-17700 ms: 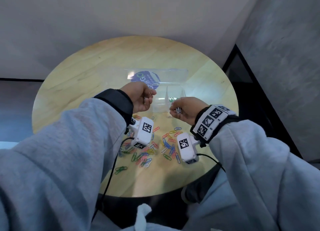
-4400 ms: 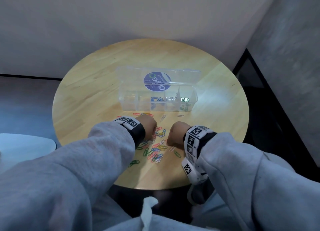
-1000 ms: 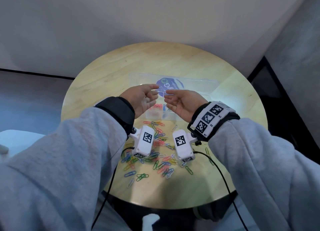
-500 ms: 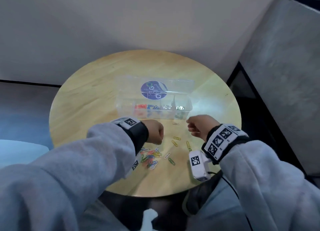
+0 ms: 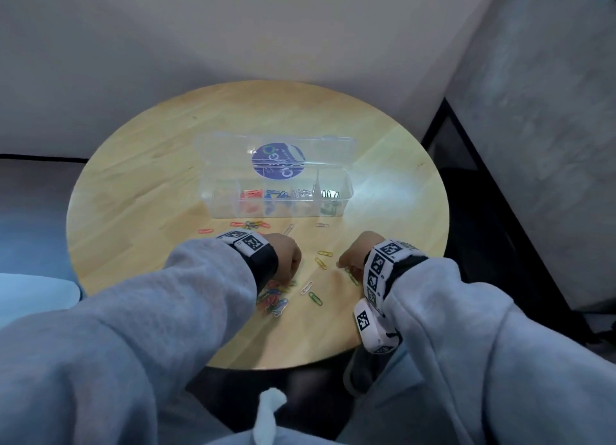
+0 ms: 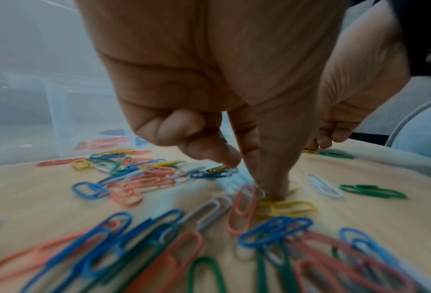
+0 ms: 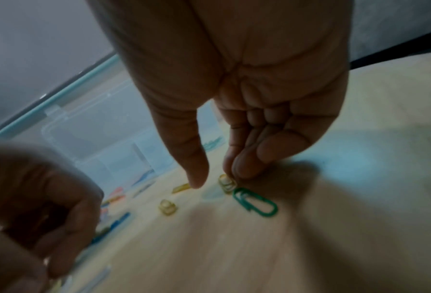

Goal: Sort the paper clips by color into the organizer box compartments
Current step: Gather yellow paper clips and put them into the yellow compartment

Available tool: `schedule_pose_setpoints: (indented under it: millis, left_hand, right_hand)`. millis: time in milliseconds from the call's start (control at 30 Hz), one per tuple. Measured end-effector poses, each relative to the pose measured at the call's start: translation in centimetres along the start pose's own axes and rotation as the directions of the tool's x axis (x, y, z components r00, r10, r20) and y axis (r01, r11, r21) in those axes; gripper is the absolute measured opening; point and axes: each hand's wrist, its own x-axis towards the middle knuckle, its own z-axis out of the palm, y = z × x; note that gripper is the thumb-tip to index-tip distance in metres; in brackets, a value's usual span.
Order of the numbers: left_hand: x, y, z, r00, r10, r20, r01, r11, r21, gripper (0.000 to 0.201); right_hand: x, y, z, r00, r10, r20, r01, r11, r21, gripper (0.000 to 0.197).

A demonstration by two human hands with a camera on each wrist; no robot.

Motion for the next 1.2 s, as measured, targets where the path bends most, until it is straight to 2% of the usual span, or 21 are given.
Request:
schedule_pose_setpoints:
  millis: [67,233,400,467,533,667,833,933,1033,1100,1167,1200]
  left_hand:
    - [0.2,0.0,0.1,1.000,0.008,-0.002,-0.008,1.000,0.011,0.011]
    - [0.3,-0.5,0.3,0.998,0.039,-0.047,-0.039,0.999,0.000,0.010]
    - [0.0,-0.8,0.2,0.995,0.091,-0.041,-0.091,0.996,-0.013,0.016]
    - [-0.1,-1.0,0.1,0.993,0.117,-0.028,-0.117,0.993,0.006,0.017]
    - [0.0,-1.1,0.1,0.992,0.121,-0.030,-0.120,0.993,0.019,0.015]
    - [0.5,-1.0,0.1,0.994,0.102,-0.044,-0.100,0.994,0.038,0.010]
    - [0.2,-1.6,-0.1,0.995,0.083,-0.063,-0.086,0.995,-0.048,0.024]
    - [-0.5,-2.5,-0.9,0.990,0.036,-0.138,-0.070,0.967,-0.247,0.027]
    - [-1.2,-3.6,-2.2,0.986,-0.010,-0.167,-0.072,0.873,-0.482,0.024]
    - [-1.7,-4.1,-2.9,0.991,-0.016,-0.136,-0.076,0.759,-0.646,0.023]
    - [-2.1,-4.5,-3.3,0.998,0.002,-0.063,-0.051,0.613,-0.788,0.024]
    - [-2.3,-4.6,-3.4,1.000,0.011,-0.027,-0.029,0.549,-0.835,0.023]
  right_hand:
    - [0.4,0.2,0.3,0.999,-0.030,-0.017,0.029,0.999,-0.024,0.028]
    - [0.5,0.4,0.7,0.994,-0.098,-0.055,0.092,0.991,-0.099,0.042]
    - [0.1,-0.7,0.2,0.998,-0.049,0.036,0.052,0.993,-0.108,0.028]
    - [0.2,-1.1,-0.4,0.993,-0.025,0.118,0.019,0.998,0.054,0.020]
    - [0.6,-1.2,-1.1,0.981,-0.045,0.188,-0.005,0.966,0.259,0.015]
    - [1.4,-0.8,-1.6,0.979,-0.070,0.192,-0.047,0.837,0.545,0.021]
    - [1.5,-0.4,-0.9,0.965,-0.031,0.259,-0.144,0.764,0.629,0.023]
    - [1.4,-0.3,-0.6,0.956,-0.082,0.283,-0.115,0.778,0.617,0.019]
    - [1.3,-0.9,-0.2,0.959,-0.121,0.254,-0.002,0.899,0.437,0.011]
    - [1.3,-1.3,0.2,0.975,-0.178,0.134,0.149,0.969,0.199,0.010]
    - [0.8,-1.4,0.4,0.972,-0.232,0.045,0.231,0.973,0.025,0.006]
    - [0.5,-1.4,0.6,0.970,-0.242,0.023,0.243,0.969,-0.041,0.012]
